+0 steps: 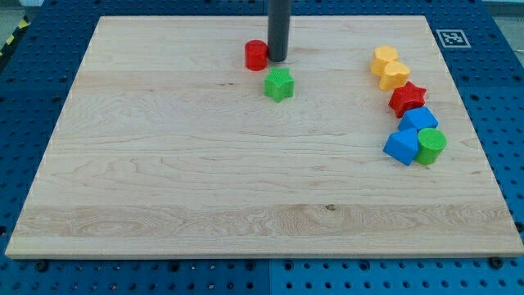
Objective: Move your arm closer to the yellow hexagon
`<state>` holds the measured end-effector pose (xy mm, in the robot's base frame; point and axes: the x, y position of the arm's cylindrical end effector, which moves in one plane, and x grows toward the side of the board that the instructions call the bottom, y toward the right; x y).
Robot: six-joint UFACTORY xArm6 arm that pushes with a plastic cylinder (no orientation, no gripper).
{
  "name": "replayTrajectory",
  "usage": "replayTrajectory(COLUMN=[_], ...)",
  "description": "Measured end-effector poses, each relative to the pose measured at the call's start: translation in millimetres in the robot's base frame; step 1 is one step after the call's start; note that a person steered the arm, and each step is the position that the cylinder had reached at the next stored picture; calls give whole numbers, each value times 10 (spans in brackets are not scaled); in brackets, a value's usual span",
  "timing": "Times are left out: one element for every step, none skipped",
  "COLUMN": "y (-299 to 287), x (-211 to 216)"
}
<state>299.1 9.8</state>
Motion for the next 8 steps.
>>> replayTrajectory(y=[-274, -543, -633, -182, 521, 1428, 2434, 2931], x=[0, 0, -19, -307, -642, -718, -668, -332])
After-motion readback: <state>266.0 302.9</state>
